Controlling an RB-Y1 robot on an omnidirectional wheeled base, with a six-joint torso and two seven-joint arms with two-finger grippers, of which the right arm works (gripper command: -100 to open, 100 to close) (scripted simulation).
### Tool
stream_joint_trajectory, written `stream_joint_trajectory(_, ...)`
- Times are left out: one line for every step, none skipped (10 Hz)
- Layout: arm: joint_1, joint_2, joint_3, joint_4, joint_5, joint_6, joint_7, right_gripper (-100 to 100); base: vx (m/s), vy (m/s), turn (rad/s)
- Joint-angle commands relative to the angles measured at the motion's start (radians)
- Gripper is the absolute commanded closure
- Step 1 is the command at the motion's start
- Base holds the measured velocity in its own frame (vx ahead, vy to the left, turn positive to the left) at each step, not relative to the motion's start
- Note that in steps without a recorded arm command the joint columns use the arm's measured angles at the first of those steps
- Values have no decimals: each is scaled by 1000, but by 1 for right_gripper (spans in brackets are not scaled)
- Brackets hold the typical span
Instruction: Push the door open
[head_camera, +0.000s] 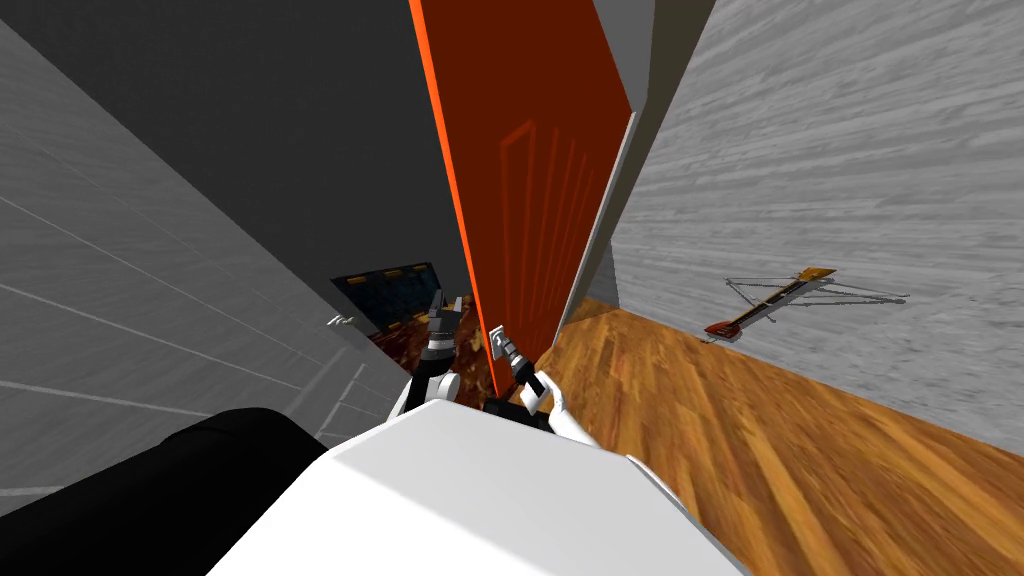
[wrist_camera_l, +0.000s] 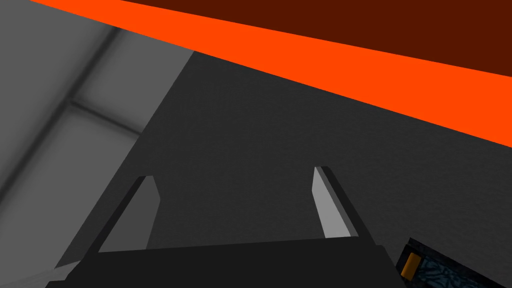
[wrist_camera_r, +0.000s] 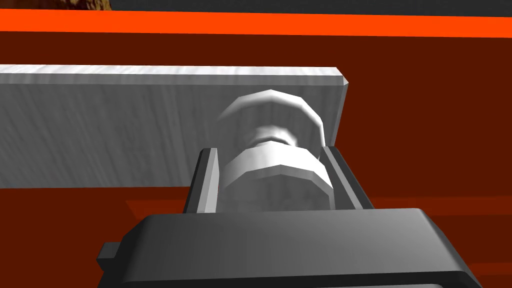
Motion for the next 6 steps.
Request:
stream_joint_trajectory(9,-1,-19,-10,19,5,-4,100,101,154,-135)
stream_joint_trajectory(22,1,-27,-18,38,8,-8,100,108,170,-132)
stream_joint_trajectory(29,3,-31,-23,48,10,-10,100,90,164,-169)
stream_joint_trajectory(43,6,-39,-31,67,14,-14,100,87,172,-134)
stream_joint_trajectory(50,8,-44,-35,77,16,-16,100,109,152,-114)
stream_joint_trajectory(64,12,-52,-44,97,20,-20,100,141,193,-178)
